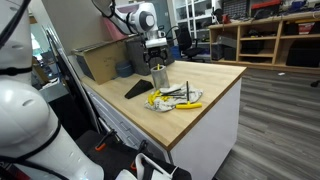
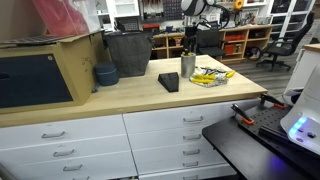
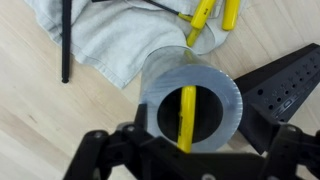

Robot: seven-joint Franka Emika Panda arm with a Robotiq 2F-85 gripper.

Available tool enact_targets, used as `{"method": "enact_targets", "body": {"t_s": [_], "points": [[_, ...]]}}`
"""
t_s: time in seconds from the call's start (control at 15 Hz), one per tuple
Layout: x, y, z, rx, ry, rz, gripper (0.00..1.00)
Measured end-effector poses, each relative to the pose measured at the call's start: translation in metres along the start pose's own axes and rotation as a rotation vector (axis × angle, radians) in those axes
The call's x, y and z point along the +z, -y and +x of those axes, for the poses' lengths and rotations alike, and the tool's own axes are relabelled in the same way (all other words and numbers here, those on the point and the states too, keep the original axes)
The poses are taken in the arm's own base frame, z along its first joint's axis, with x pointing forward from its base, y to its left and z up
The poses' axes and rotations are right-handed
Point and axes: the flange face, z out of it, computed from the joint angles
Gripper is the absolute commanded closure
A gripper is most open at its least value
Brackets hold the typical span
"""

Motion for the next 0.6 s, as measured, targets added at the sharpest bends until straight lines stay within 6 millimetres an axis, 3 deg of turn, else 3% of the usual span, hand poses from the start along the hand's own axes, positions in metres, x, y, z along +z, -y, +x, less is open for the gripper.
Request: {"method": "enact_targets", "body": {"t_s": [0.47,0.6], "points": [[-0.0026,0.0099,0.0107,-0.021,-0.015,-0.007,0.8],[-0.0025,0.0088,0.011,-0.021,-0.018,-0.01,0.87]]}}
